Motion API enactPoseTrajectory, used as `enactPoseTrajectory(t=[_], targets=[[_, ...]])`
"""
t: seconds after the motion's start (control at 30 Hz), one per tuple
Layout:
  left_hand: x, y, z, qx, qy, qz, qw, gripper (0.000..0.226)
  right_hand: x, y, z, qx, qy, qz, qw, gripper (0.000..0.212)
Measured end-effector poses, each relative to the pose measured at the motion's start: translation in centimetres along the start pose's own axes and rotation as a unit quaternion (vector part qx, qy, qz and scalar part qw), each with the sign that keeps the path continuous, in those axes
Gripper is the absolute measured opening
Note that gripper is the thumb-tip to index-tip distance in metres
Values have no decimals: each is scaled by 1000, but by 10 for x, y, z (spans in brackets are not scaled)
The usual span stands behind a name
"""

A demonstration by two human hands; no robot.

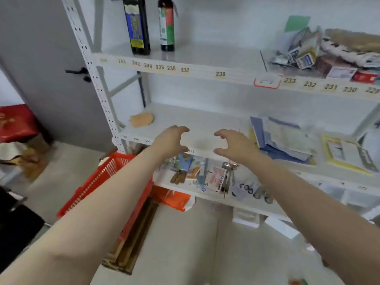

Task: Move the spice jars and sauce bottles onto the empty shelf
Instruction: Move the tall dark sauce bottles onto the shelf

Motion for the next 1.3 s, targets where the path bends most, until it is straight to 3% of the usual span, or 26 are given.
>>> enactPoseTrajectory(t=[0.27,0.57,0.73,0.87,1.07,1.23,1.3], targets=[[82,-120,49,-49,-29,-162,985,63,126,-89,72,28,-75,-95,992,53],[140,-183,132,-64,-57,-226,970,60,246,-101,148,69,-100,-102,987,58],[178,-212,197,-167,-65,-270,946,59,309,-96,187,153,-84,-124,977,61],[217,-242,246,-201,-67,-260,942,68,357,-92,210,242,-51,-143,958,62],[267,-269,277,-252,13,-222,942,67,406,-81,226,333,-19,-147,931,72],[301,-285,266,-373,73,-203,903,57,429,-66,229,381,-3,-107,918,84],[309,-290,260,-400,83,-204,890,48,435,-59,231,416,-15,-93,904,78]])
Point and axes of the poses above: each hand's wrist, its own x-axis towards the middle knuckle, its own y-axis out of the palm, z = x × y, the point moved 5 cm from there along x, towards the middle knuckle, and after that the axes turned 6 degrees about y, right-handed, at the moved point
